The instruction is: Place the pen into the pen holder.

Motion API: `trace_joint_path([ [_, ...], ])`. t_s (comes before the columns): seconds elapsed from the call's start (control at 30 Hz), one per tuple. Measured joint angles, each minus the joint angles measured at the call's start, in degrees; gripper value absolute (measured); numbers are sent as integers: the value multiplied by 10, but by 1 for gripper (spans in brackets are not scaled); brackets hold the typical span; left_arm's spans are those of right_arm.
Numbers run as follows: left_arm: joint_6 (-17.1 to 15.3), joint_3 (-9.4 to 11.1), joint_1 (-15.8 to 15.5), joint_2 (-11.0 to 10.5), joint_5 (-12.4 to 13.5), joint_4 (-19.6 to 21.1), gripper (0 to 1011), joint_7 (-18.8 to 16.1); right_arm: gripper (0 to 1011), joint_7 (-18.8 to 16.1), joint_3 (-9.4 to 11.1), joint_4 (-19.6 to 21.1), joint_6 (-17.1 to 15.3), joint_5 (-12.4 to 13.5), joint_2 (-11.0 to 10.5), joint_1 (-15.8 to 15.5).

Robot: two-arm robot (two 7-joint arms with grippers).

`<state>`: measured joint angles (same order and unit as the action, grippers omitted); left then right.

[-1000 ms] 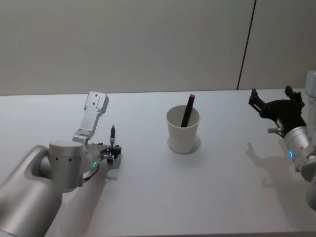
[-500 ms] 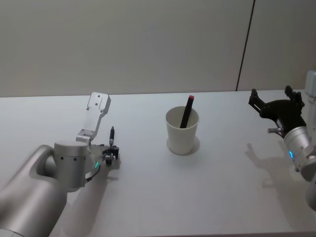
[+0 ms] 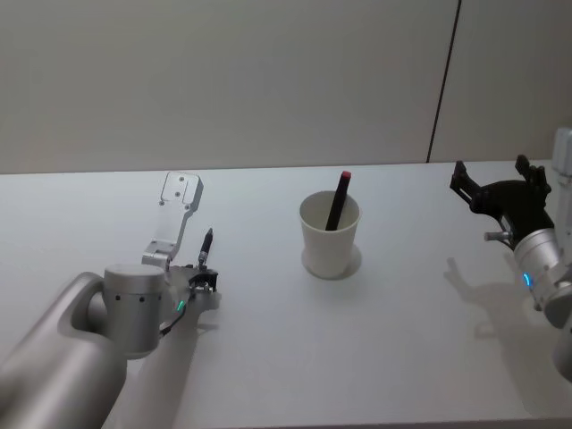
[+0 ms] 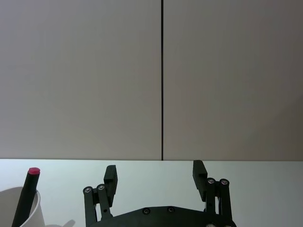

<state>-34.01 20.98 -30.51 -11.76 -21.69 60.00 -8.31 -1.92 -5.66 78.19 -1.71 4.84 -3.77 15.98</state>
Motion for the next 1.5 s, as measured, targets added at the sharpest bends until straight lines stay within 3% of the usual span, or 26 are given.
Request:
trace_joint_path([
  [0.37,8,3,11,2,0,26,175,-11,1001,0,0,0,0,0,0,0],
  [0.77,45,4,26,-2,20,66,175,-18,1001,0,0,0,0,0,0,0],
  [1.33,136,7,61,-24,83,146,175,-2,1001,0,0,0,0,0,0,0],
  [1.5,183,8,74,-33,107,169,174,16,1001,0,0,0,0,0,0,0],
])
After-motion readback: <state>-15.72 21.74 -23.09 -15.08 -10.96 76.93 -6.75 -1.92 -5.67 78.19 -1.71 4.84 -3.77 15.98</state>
